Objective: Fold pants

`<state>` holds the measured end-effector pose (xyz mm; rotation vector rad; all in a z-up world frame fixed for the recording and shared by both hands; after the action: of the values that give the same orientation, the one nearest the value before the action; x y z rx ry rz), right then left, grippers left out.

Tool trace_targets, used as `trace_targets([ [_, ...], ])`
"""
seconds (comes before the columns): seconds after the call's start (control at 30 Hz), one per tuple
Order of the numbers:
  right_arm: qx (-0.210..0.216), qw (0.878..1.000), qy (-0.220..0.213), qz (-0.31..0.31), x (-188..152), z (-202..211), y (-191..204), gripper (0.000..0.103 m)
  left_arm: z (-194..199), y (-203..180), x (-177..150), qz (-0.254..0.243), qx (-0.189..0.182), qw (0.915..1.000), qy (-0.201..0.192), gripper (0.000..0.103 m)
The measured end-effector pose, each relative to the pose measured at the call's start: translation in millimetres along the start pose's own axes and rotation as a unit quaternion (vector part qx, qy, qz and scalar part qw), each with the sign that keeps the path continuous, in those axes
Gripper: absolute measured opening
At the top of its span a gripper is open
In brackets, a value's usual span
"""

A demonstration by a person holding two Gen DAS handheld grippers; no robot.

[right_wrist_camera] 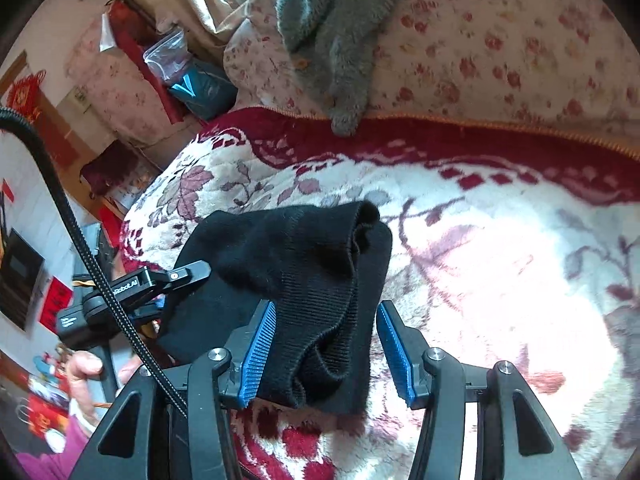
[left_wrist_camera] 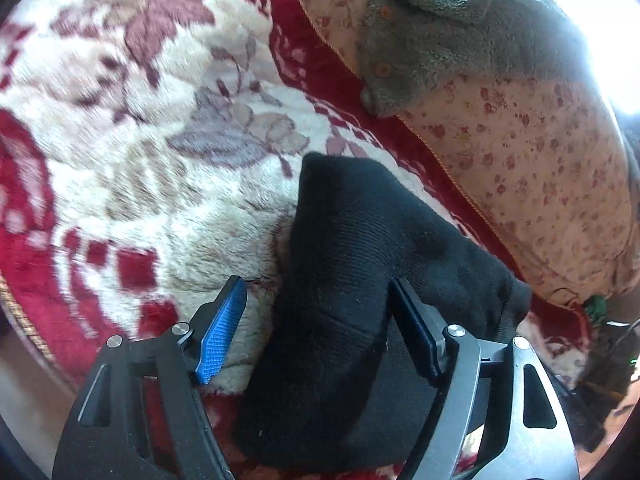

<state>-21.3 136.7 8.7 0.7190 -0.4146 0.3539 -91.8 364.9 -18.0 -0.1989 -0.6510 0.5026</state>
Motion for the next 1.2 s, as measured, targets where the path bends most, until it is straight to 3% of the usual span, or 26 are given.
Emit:
trace_targets([
  [0.37,-0.008,0.999,-0.016,0.042,-3,18,20,0.051,38,-31,-3,-0.06,0.09,0.9929,-0.05,0.074],
  [0.77,-0.005,0.997,-0.025,0.075,-7,30,43,0.051,64,-64,-16,-0.103,0.147,0.9795,-0.092,0.074],
  [1.2,0.001,0.995,-0.031,0.093,-14,40,53,0.051,88,-84,-27,-0.119,0.17,0.9707,-0.122,0.074],
])
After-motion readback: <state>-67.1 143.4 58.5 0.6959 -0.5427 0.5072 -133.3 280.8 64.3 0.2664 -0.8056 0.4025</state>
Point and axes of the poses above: each gripper's, at about its wrist camera, not at the fingertips, and z roughly against the way its jaws point, y to its left, x to its top, the point moved 7 cm from there along -z, roughly the way its jaws point, and after that the axes turned 10 degrees about -z, right-handed, at the moved point
